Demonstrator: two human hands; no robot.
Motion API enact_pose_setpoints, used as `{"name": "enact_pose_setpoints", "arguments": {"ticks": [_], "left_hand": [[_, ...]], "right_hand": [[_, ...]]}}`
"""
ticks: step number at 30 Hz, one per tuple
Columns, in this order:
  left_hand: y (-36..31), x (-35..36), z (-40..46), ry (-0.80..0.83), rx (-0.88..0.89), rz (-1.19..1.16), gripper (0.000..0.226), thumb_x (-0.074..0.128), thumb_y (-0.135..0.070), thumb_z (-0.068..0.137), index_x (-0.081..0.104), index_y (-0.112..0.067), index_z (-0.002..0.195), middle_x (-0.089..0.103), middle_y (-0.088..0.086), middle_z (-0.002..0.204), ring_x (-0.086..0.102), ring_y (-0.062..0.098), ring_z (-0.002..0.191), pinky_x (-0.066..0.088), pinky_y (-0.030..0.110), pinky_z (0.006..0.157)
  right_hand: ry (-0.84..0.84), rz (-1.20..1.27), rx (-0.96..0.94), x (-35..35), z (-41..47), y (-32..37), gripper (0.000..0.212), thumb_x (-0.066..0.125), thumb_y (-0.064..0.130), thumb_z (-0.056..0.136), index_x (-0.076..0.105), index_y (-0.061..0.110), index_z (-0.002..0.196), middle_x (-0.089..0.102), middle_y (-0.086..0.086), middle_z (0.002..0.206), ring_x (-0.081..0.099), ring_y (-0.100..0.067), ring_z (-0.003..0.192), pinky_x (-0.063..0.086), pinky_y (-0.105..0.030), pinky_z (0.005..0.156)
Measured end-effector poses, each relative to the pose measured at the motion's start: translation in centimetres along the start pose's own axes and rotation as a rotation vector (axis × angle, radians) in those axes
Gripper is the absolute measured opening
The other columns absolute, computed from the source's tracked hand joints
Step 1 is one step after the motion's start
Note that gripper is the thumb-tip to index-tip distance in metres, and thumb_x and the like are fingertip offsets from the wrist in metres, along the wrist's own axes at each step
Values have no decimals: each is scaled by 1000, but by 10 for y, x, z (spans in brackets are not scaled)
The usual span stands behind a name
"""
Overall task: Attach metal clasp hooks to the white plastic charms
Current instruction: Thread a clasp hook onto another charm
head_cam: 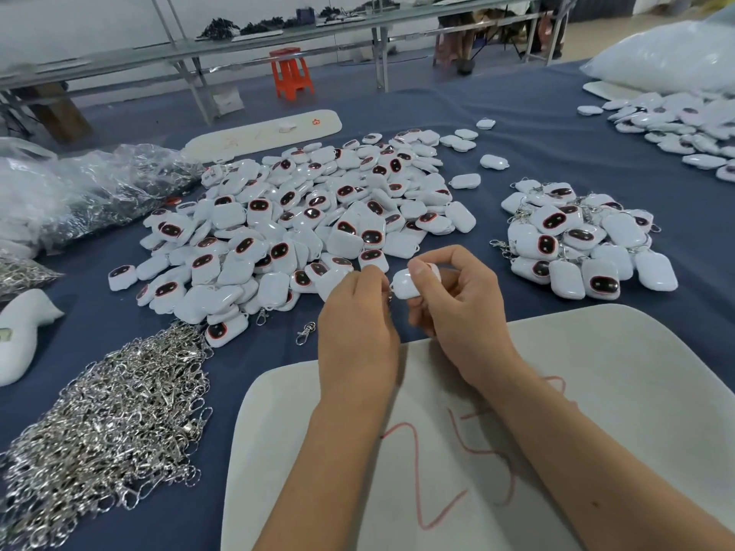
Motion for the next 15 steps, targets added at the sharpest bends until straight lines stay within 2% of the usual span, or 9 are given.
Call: {"name": "enact_pose_setpoints", "arguments": {"ticks": [1,5,7,12,15], "left_hand": [[3,-1,-1,-14,-33,-88,12,57,1,90,61,-10,87,63,3,82,58,27,78,47,43,70],[23,10,-3,28,-315,-632,19,66,1,93,68,-17,91,70,-8,80,64,6,76,50,16,72],[28,20,-4,96,-433,-851,17,64,0,96,72,-15,92,70,-4,77,63,6,71,50,17,66],[34,24,-4,127,-486,-954,17,65,-3,96,75,-14,87,67,-4,69,58,8,63,48,19,57],[35,18,-3,104,-407,-827,13,67,-7,95,72,-14,85,65,-4,68,58,11,64,50,23,61]], "right_hand": [[-6,28,10,0,1,-1,12,65,23,103,66,13,98,67,-6,61,60,-17,49,44,-23,45],[9,192,70,0,6,-5,13,60,17,106,67,9,99,65,-9,62,56,-18,48,40,-23,42],[46,250,75,1,7,-5,14,58,17,106,67,7,102,63,-9,63,55,-17,49,38,-22,42],[75,276,86,2,8,-7,15,59,18,106,67,6,103,62,-10,64,55,-18,49,38,-22,42],[53,270,98,1,7,-8,14,63,19,104,68,7,100,63,-9,63,55,-18,48,38,-22,41]]}}
Point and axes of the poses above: each hand's wrist, its own z-axis towards the middle knuckle, its own x-axis out of the palm, y = z × x, the point moved 7 cm from there along z, towards the middle knuckle
